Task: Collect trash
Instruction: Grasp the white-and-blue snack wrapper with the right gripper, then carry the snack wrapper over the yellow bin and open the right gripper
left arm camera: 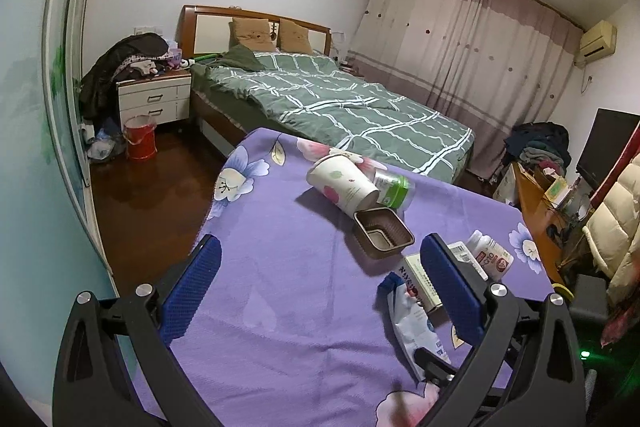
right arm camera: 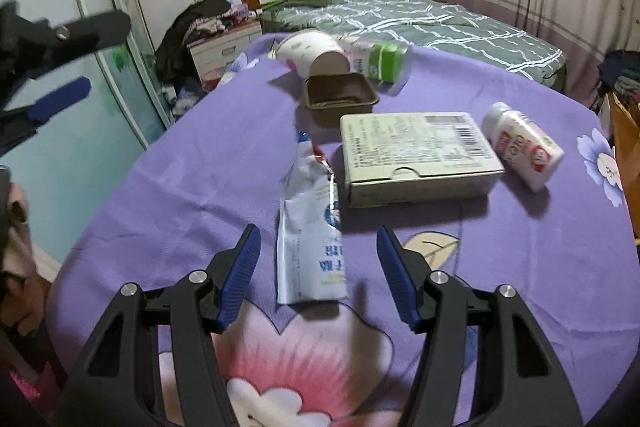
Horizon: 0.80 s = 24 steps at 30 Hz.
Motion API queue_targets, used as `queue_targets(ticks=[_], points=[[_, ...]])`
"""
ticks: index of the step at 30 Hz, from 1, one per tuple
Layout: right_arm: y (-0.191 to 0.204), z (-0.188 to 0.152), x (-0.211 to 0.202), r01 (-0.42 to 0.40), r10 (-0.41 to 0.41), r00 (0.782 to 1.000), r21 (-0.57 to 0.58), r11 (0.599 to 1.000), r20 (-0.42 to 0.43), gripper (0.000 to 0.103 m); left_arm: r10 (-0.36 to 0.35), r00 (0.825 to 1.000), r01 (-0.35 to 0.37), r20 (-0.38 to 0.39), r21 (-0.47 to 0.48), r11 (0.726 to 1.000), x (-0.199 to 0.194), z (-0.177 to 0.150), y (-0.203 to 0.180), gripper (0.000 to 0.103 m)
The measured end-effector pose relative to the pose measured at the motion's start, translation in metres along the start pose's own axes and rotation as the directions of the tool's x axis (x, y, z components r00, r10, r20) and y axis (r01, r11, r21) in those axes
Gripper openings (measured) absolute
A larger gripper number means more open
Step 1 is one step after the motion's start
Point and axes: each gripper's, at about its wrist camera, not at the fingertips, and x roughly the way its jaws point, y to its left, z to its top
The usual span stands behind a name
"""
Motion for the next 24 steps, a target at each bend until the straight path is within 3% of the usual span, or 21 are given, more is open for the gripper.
queue_targets(ticks=[7, 11, 16, 24], points=[[0.004, 0.004, 0.022, 0.027, -0.028, 0.999, -0.014, 1.0, -0.045, 0.058, -0.013, 1.0, 0.013, -0.012, -0.005, 1.0, 0.004, -0.003, -0.001, 0.098], [0.004, -0.001, 0.027, 0.021, -0.022, 0.997, -0.02, 1.0, -0.067, 0.037, -0.014, 1.0, 0.014, -0.015, 0.002, 1.0, 0.006, -0.004, -0.005, 0.098], [0.003, -0.003, 0.024, -0.01, 0.008, 0.998, -0.023, 1.0, -0.066, 0.024, -0.015, 1.0, 0.015, -0.018, 0.008, 1.0, 0.007, -0.004, -0.007, 0.098], [-0.005, -0.01, -0.009, -0.071, 0.071, 0.997, -0.005, 0.997, -0.019, 0.022, -0.023, 1.0, 0.023, -0.02, 0.014, 1.0, 0.007, -0.003, -0.013, 0.098]])
